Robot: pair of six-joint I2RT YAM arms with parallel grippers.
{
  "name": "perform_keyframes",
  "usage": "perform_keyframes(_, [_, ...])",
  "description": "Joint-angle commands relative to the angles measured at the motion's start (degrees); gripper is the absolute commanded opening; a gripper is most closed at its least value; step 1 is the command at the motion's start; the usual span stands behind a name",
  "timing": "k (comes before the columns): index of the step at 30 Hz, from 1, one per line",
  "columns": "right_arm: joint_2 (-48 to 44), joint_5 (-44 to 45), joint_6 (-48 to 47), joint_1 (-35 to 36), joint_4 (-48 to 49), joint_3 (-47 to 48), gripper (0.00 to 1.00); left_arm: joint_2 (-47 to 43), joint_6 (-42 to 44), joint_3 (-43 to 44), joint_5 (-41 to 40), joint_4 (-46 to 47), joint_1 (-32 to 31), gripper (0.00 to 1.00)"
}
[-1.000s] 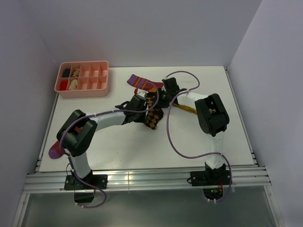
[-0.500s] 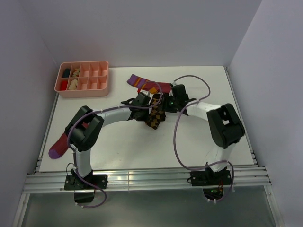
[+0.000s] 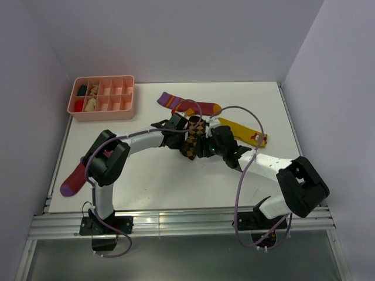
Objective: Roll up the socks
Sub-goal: Roll the sock at the center of the board.
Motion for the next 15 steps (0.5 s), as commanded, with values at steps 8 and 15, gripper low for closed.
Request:
perform_keyframes(8, [8.01,4.12,-2.48,7.47,6.25,3.06,0.55,3.22,1.63,-0.74,1.37,-5.01,-0.56,0.0])
perform_keyframes(15, [12.94,4.83,-1.25,7.3,5.46,4.03,0.32,2.43,2.06,-1.18,1.9,-3.87,-0.56,0.0])
